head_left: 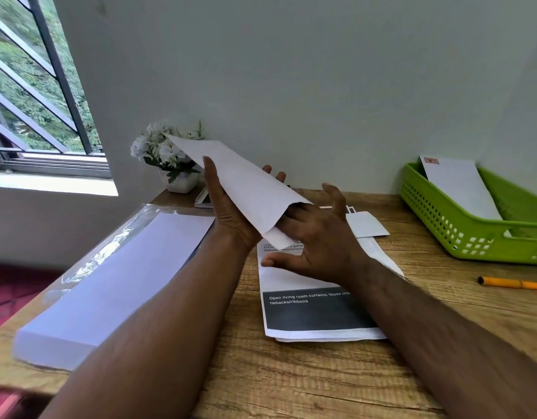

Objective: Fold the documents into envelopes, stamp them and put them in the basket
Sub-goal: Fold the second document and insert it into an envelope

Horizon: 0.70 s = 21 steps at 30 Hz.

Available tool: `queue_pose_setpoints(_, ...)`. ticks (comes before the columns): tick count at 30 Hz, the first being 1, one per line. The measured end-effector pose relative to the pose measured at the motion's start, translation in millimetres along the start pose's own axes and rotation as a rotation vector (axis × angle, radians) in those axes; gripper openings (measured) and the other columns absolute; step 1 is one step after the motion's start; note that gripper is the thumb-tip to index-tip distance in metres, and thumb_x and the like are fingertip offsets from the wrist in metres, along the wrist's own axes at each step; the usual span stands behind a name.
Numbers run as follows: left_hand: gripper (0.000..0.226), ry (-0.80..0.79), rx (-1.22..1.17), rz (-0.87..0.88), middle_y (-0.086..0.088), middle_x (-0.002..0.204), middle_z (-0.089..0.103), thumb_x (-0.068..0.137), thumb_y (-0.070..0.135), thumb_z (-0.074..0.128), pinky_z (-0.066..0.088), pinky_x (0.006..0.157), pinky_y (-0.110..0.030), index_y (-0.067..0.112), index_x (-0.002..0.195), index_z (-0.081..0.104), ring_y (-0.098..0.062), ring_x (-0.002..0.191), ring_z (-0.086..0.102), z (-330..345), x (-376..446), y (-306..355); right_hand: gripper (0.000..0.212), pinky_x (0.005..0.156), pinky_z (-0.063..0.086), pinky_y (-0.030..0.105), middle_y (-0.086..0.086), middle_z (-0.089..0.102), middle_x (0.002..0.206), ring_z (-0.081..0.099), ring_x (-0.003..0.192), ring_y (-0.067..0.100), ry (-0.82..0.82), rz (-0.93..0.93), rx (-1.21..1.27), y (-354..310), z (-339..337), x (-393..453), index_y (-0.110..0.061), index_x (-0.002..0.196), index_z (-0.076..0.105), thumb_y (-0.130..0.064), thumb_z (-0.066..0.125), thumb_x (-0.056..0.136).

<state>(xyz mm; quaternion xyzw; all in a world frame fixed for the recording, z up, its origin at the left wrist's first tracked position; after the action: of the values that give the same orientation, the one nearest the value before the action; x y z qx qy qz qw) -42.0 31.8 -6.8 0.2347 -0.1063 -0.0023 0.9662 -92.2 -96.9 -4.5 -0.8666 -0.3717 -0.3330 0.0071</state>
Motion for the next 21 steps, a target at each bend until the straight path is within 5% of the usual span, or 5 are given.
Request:
queue_pose_setpoints(5,0.083,0.003,0.049,0.004,-0.02,0.104,0.061,0.051,0.071,0.065,0.034,0.102,-0.066,0.015,0.113,0.061,-0.044,0.101,0.062,0.4,0.0,-0.6,0.091,0.107,0.007,0.072,0.002,0.049,0.144,0.048,0.131,0.023,-0.092,0.001,-0.091,-0.9,6.4,2.2,-0.021,0.145,0.038,-0.082,0.034,0.078)
queue_pose_setpoints(9,0.089,-0.05,0.058,0.014,-0.02,0.101,0.062,0.053,0.069,0.067,0.035,0.104,-0.063,0.016,0.122,0.056,-0.043,0.104,0.06,1.1,2.8,2.8,0.099,0.109,0.005,0.07,0.004,0.037,0.152,0.035,0.14,0.028,-0.153,0.038,-0.035,-0.4,15.4,3.3,-0.023,0.148,0.024,-0.087,0.027,0.073)
queue_pose_setpoints(15,0.064,-0.126,0.118,-0.072,-0.015,0.103,0.062,0.058,0.06,0.068,0.038,0.102,-0.053,0.008,0.095,0.074,-0.035,0.098,0.061,-0.1,1.8,2.1,0.095,0.108,-0.03,0.033,-0.004,0.024,0.157,0.011,0.145,0.017,-0.174,0.109,0.295,-5.6,9.4,-0.6,-0.03,0.149,0.026,-0.086,0.031,0.072)
queue_pose_setpoints(18,0.065,-0.104,0.174,-0.105,-0.017,0.112,0.06,0.058,0.059,0.071,0.042,0.097,-0.053,0.012,0.103,0.072,-0.037,0.1,0.061,-1.9,3.1,1.5,0.109,0.098,-0.038,0.031,-0.007,0.026,0.156,0.019,0.145,0.014,-0.337,0.174,0.385,-2.3,10.5,-1.4,-0.031,0.151,0.013,-0.094,0.012,0.063)
queue_pose_setpoints(21,0.079,-0.113,0.19,-0.064,-0.018,0.109,0.057,0.06,0.07,0.065,0.033,0.105,-0.056,0.014,0.115,0.059,-0.04,0.103,0.055,1.8,2.4,5.2,0.12,0.098,-0.041,0.031,-0.007,0.026,0.156,0.021,0.144,0.016,-0.329,0.159,0.345,1.2,7.5,-1.0,-0.031,0.151,0.003,-0.098,0.002,0.052)
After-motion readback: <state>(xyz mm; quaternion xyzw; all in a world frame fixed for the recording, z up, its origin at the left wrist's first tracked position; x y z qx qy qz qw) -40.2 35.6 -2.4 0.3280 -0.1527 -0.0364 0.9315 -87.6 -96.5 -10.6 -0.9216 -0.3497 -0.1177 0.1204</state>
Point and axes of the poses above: each hand's wrist, its own x-axis towards the middle knuckle, its own z-axis out of the palm, y = z × x, the point moved 3 cm from there along x, towards the middle knuckle
